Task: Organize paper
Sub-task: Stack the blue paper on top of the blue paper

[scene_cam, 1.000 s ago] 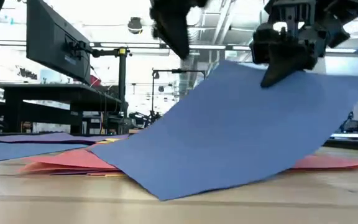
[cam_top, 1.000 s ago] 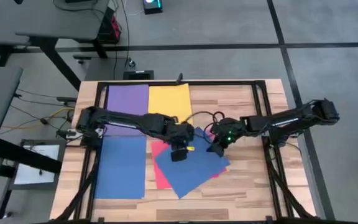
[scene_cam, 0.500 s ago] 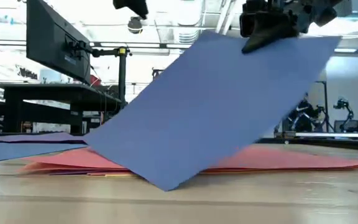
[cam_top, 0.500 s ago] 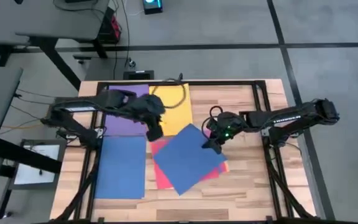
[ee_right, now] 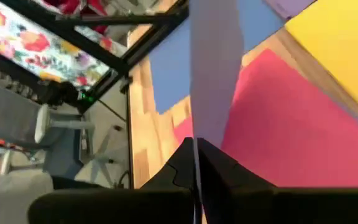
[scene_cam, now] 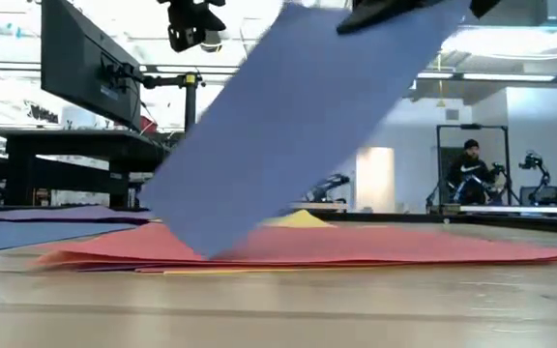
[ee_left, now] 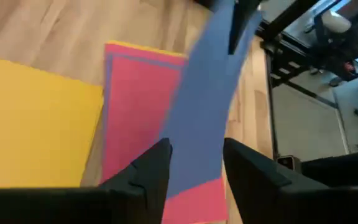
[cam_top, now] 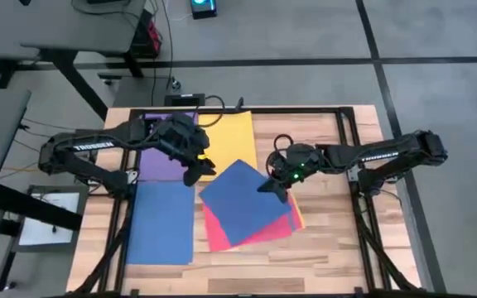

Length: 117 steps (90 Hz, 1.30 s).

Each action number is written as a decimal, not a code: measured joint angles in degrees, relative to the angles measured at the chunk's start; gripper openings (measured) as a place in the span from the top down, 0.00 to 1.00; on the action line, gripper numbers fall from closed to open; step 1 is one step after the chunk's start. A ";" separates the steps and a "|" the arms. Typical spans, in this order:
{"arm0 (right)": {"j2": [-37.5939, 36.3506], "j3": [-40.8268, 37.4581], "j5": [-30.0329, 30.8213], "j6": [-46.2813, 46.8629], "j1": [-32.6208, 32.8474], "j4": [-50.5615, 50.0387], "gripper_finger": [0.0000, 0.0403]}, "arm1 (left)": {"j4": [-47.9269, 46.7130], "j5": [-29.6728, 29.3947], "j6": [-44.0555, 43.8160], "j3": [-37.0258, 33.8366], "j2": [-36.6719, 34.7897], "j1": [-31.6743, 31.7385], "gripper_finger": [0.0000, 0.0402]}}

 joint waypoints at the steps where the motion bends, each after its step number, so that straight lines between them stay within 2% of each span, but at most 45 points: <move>1: 0.11 0.16 0.19 0.00 0.18 0.03 1.00 | -0.01 0.29 0.08 0.09 -0.08 0.13 0.65; 26: 3.90 3.77 3.35 0.04 2.97 -0.21 1.00 | -3.97 1.91 5.01 1.35 -1.66 2.78 0.64; 43: 4.81 6.41 4.08 -1.76 2.50 -0.02 1.00 | -4.32 5.76 6.26 1.35 -1.73 2.29 0.64; 62: 4.72 11.05 4.90 -6.89 -0.31 0.10 1.00 | -4.03 5.26 7.93 1.35 -1.71 1.51 0.64; 80: 4.68 14.40 4.92 -10.95 -2.23 -0.31 1.00 | 0.83 3.39 7.73 1.35 -0.81 1.49 0.64; 86: 4.64 15.35 4.92 -11.86 -2.71 -0.23 1.00 | 2.33 1.07 7.00 1.35 0.76 1.37 0.64; 98: 4.66 15.80 4.89 -12.04 -3.89 -0.25 1.00 | 6.10 0.62 5.30 1.33 3.96 0.73 0.64; 106: 4.66 15.80 4.88 -10.47 -4.50 -0.29 1.00 | 7.69 0.83 5.31 1.33 5.48 -0.29 0.71; 117: 4.66 15.80 3.56 -7.34 -4.46 -1.05 1.00 | 7.71 0.79 5.66 1.33 6.54 -0.59 0.94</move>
